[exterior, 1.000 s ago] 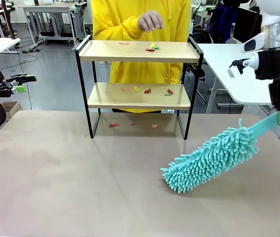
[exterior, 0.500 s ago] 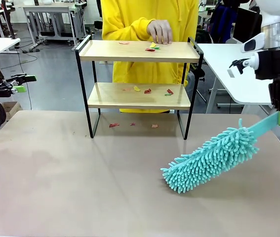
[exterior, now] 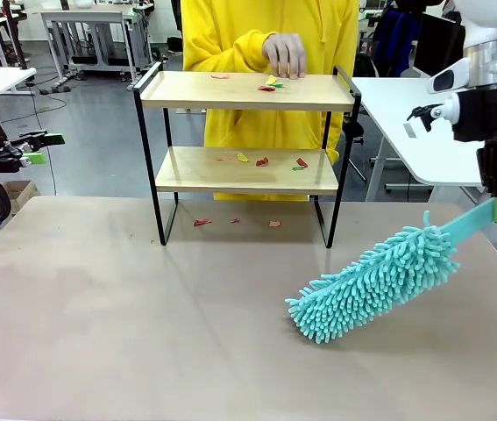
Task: Clean the shelf.
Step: Clean the specific section of the Shelf indicated by the human with the Duster.
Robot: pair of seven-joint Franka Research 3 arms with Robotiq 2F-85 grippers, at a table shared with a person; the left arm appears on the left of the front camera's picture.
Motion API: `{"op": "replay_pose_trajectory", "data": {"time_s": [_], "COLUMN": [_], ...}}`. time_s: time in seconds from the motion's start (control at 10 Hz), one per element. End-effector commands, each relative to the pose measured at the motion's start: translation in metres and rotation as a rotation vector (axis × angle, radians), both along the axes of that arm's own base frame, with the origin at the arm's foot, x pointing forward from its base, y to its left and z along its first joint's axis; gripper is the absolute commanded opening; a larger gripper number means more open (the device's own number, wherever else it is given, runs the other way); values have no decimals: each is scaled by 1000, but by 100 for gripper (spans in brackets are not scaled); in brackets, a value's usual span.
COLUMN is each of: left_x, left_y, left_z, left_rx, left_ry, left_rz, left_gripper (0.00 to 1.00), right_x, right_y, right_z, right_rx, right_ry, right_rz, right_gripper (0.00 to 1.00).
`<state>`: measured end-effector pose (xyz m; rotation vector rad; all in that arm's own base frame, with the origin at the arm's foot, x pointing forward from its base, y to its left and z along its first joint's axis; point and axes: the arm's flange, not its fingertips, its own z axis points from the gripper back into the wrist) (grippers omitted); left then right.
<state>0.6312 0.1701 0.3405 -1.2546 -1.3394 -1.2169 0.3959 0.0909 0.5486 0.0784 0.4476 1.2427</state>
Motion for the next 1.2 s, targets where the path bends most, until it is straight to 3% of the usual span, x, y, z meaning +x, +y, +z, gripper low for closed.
{"op": "replay_pose_trajectory", "data": {"time_s": [0.0,0.5,0.8,1.1], "left_x": [-1,-1,-1,-1], "left_y": [0,0,0,0], "left_z": [3,3,3,3], "left_rx": [5,5,5,5], "left_ry": [-3,-3,-3,-3], "left_rz": [5,5,5,5], "left_gripper": [100,100,100,100], "right_x": [-1,0,-17,-40], "right_y": [-3,0,32,84], "right_z": [-1,0,58,102], "right_rx": [-12,0,213,315], "right_ry": [-5,0,-108,-218], "right_rz": [1,0,-126,-248], "right_gripper": [13,13,13,13]}}
